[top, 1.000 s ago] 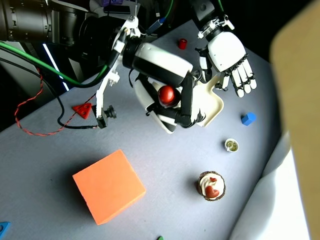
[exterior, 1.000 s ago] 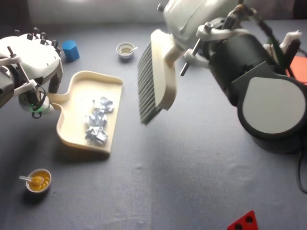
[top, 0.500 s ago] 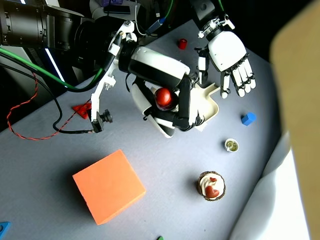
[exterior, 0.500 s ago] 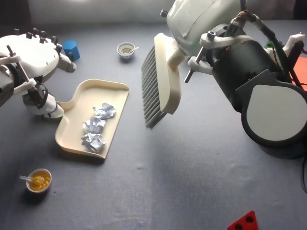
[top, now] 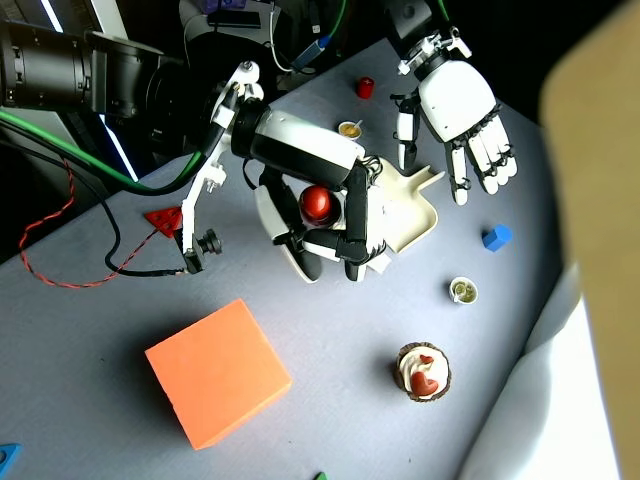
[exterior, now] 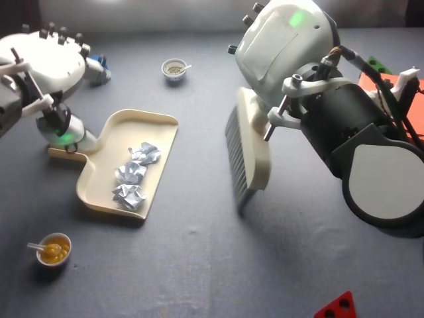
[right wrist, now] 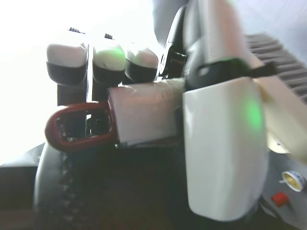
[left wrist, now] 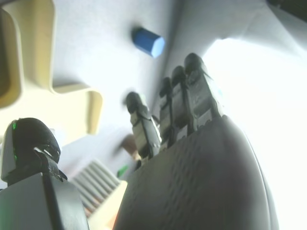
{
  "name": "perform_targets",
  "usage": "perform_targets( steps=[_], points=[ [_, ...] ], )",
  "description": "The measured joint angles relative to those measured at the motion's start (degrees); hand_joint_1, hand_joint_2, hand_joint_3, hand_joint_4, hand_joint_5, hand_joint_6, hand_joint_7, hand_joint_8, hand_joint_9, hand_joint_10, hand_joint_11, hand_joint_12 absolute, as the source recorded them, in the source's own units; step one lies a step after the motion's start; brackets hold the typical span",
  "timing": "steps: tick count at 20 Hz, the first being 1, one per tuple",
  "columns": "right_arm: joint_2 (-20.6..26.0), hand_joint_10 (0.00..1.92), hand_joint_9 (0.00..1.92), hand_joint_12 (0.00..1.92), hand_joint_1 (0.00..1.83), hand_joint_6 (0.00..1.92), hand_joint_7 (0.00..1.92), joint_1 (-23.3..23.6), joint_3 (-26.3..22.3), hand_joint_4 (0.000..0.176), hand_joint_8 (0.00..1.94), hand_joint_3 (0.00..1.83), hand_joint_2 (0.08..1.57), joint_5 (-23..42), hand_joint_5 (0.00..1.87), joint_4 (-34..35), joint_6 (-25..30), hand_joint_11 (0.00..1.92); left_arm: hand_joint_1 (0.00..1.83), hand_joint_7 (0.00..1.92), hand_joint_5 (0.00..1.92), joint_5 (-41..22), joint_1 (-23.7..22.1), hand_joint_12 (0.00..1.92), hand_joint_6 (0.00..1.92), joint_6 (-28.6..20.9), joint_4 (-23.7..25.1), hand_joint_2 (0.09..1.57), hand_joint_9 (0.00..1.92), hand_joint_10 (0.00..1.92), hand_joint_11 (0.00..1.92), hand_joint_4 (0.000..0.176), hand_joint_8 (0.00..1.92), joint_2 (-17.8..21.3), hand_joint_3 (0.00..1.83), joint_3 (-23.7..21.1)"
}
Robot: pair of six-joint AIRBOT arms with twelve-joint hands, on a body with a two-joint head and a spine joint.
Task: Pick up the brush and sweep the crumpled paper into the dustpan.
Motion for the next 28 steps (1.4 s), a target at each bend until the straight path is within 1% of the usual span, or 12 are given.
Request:
perform_targets(
  steps=[2, 3, 4, 5, 6, 7, 8, 9, 11, 16, 20, 28],
  points=[
    [0.31, 1.92, 0.31, 1.92, 0.86, 1.83, 0.3, 0.0, 0.0, 0.091, 1.94, 0.0, 0.67, -0.07, 0.41, -0.09, -0.04, 0.26, 0.83, 0.19, 0.44, 0.76, -1.33, 0.04, 0.02, 1.38, -0.74, 0.94, 0.16, 0.01, 0.2, 0.16, 0.01, 0.15, 0.0, 0.04],
    [0.39, 1.66, 0.1, 1.85, 0.79, 1.15, 0.16, 0.0, 0.0, 0.055, 1.48, 0.0, 0.68, -0.07, 0.33, -0.15, -0.09, 0.01, 0.81, 0.18, 0.44, 1.62, -2.21, 0.02, 0.01, 1.92, -1.33, 0.94, 0.15, 0.0, 0.16, 0.169, 0.01, 0.61, 0.0, 0.0],
    [0.39, 1.08, 0.19, 1.56, 0.79, 0.4, 0.32, 0.0, 0.0, 0.058, 0.69, 0.0, 0.68, -0.04, 0.27, -0.24, -0.11, 0.0, 0.78, 0.18, 0.43, 2.27, -2.99, 0.02, 0.01, 2.78, -1.92, 0.95, 0.14, 0.0, 0.14, 0.175, 0.0, 1.03, 0.0, -0.13],
    [0.37, 0.55, 0.33, 1.37, 0.79, 0.11, 0.43, 0.0, -0.17, 0.051, 0.23, 0.0, 0.67, -0.02, 0.29, -0.28, -0.09, 0.01, 0.76, 0.16, 0.41, 2.99, -3.98, 0.01, 0.0, 4.59, -3.21, 0.96, 0.13, 0.0, 0.12, 0.176, 0.0, 1.53, 0.01, -0.55],
    [0.37, 0.19, 0.31, 1.07, 0.73, 0.02, 0.34, 0.0, -0.28, 0.024, 0.06, 0.0, 0.69, 0.37, 0.2, -0.5, -0.09, 0.0, 0.79, 0.16, 0.42, 3.43, -5.07, 0.01, 0.01, 5.84, -4.57, 0.96, 0.13, 0.0, 0.12, 0.172, 0.0, 2.25, 0.0, -1.36],
    [0.37, 0.05, 0.16, 0.58, 0.72, 0.01, 0.19, 0.0, -0.28, 0.009, 0.03, 0.0, 0.66, 0.59, 0.14, -0.52, -0.11, 0.0, 0.78, 0.17, 0.42, 3.65, -6.01, 0.01, 0.01, 7.48, -6.29, 0.96, 0.13, 0.0, 0.12, 0.173, 0.0, 2.64, 0.01, -1.95],
    [0.37, 0.05, 0.16, 0.58, 0.72, 0.01, 0.19, 0.0, -0.28, 0.009, 0.03, 0.0, 0.66, 0.63, 0.14, -0.48, -0.09, 0.0, 0.78, 0.17, 0.42, 3.72, -6.93, 0.01, 0.01, 8.81, -7.87, 0.96, 0.13, 0.0, 0.12, 0.173, 0.0, 2.93, 0.01, -2.4],
    [0.5, 0.0, 0.01, 0.16, 0.68, 0.0, 0.04, -0.02, -0.28, 0.0, 0.01, 0.0, 0.66, 0.68, 0.02, -0.44, -0.11, 0.01, 0.81, 0.21, 0.46, 3.69, -8.09, 0.04, 0.02, 10.38, -8.92, 0.95, 0.17, 0.01, 0.18, 0.169, 0.01, 2.95, 0.0, -2.64],
    [0.61, 0.0, 0.0, 0.05, 0.71, 0.0, 0.0, -0.02, -0.2, 0.0, 0.0, 0.0, 0.67, 0.5, 0.0, -0.5, -0.09, 0.0, 0.81, 0.2, 0.46, 4.15, -9.6, 0.03, 0.01, 11.63, -9.22, 0.95, 0.17, 0.01, 0.17, 0.164, 0.01, 2.95, 0.0, -2.64],
    [0.9, 0.0, 0.0, 0.0, 0.58, 0.0, 0.0, -0.02, 1.16, 0.0, 0.0, 0.01, 0.71, -0.5, 0.0, -0.52, -0.04, 0.0, 0.82, 0.21, 0.47, 5.46, -10.23, 0.04, 0.01, 12.02, -10.1, 0.95, 0.18, 0.01, 0.19, 0.162, 0.01, 2.95, 0.0, -4.07],
    [1.66, 0.0, 0.0, 0.0, 0.65, 0.0, 0.0, -0.66, 1.29, 0.0, 0.0, 0.01, 0.72, -1.01, 0.0, 0.57, 0.68, 0.0, 0.78, 0.22, 0.47, 6.01, -10.54, 0.04, 0.01, 12.09, -9.88, 0.94, 0.19, 0.01, 0.18, 0.16, 0.0, 3.54, 0.0, -4.96],
    [7.78, 0.0, 0.0, 0.0, 0.37, 0.0, 0.0, 0.17, -8.22, 0.0, 0.0, 0.0, 0.69, 13.51, 0.0, -0.96, 13.66, 0.0, 0.8, 0.19, 0.46, 6.43, -12.0, 0.02, 0.01, 13.0, -10.56, 0.95, 0.15, 0.0, 0.15, 0.147, 0.01, 3.98, 0.0, -5.49]
  ],
)
